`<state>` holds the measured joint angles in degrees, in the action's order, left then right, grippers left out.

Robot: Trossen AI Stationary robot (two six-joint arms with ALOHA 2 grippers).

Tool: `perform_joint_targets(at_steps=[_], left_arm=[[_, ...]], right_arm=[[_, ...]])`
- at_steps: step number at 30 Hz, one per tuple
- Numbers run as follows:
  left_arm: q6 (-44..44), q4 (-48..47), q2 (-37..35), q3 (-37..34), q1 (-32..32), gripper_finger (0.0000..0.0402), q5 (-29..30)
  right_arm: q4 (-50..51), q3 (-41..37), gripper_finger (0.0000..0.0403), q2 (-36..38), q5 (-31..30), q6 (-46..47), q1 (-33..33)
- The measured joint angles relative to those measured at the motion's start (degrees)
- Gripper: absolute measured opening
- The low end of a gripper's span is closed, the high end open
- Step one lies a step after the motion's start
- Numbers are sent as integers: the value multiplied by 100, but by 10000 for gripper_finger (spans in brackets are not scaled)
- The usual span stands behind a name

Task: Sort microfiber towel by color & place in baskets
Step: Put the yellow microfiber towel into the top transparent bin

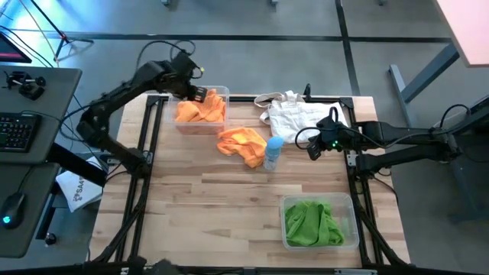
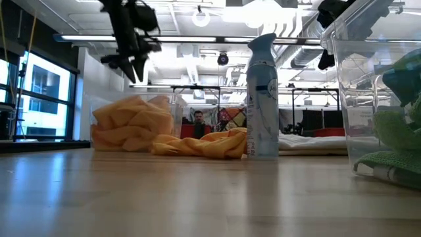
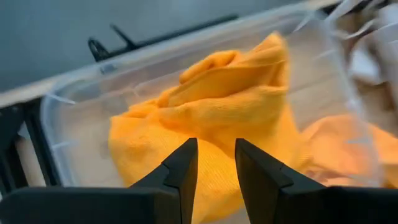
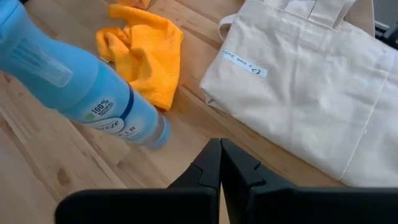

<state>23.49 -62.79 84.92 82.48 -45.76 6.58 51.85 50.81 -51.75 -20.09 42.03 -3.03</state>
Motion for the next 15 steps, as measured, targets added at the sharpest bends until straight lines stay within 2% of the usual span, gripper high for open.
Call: perform_joint_targets(at_steps=[6,10,15], left_arm=[[-283,385,-612,2,466,97,-225],[-558,881,-683,2,990,97,-336],[-1136,1427,-560,2,1637,96,-591]], right_arm=[[18,-1,0,2,133,-542,-19],[18,-1,0,2,465,-757,-110],[16,-1,0,2,476,-757,-111]])
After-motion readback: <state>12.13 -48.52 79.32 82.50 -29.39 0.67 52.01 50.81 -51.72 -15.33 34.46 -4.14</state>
